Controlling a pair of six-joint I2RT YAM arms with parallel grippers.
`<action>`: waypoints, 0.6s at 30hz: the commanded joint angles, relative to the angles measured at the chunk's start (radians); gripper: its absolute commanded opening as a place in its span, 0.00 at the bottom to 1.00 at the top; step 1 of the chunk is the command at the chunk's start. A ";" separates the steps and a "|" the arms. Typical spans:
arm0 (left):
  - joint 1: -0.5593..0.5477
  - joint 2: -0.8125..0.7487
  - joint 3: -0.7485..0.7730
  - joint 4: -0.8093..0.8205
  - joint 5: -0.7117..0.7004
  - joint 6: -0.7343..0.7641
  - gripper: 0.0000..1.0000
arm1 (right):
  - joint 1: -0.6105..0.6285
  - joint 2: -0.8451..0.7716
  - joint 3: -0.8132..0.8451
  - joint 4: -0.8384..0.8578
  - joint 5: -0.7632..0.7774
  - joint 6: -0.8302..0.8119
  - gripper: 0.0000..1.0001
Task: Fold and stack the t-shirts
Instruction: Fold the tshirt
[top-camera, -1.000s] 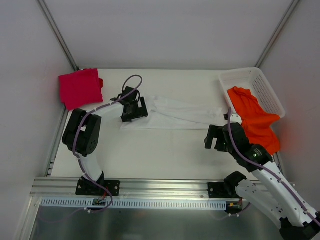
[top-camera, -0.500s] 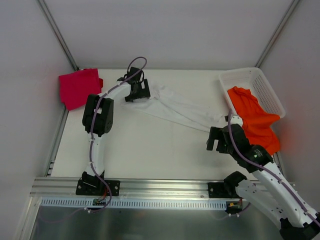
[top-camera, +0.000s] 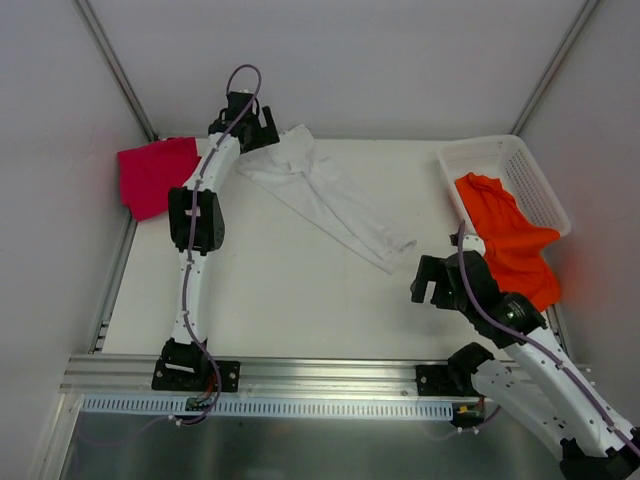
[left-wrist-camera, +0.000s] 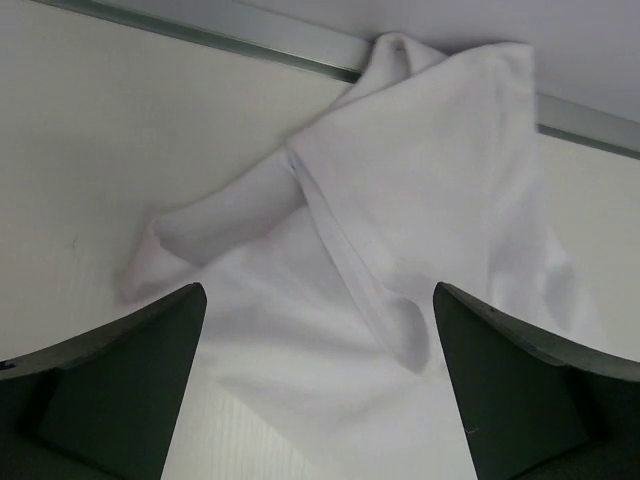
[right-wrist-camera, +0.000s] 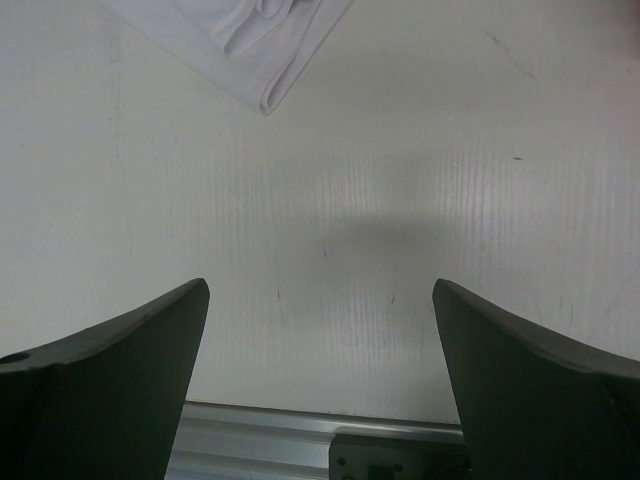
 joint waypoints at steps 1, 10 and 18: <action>-0.043 -0.335 -0.063 0.054 0.092 -0.019 0.99 | 0.007 0.024 -0.039 0.082 -0.074 0.052 1.00; -0.291 -0.866 -0.849 0.137 0.055 -0.240 0.99 | 0.047 0.123 0.016 0.140 -0.050 0.047 0.99; -0.538 -1.017 -1.475 0.625 -0.032 -0.591 0.99 | 0.067 -0.036 0.002 0.018 -0.019 0.092 1.00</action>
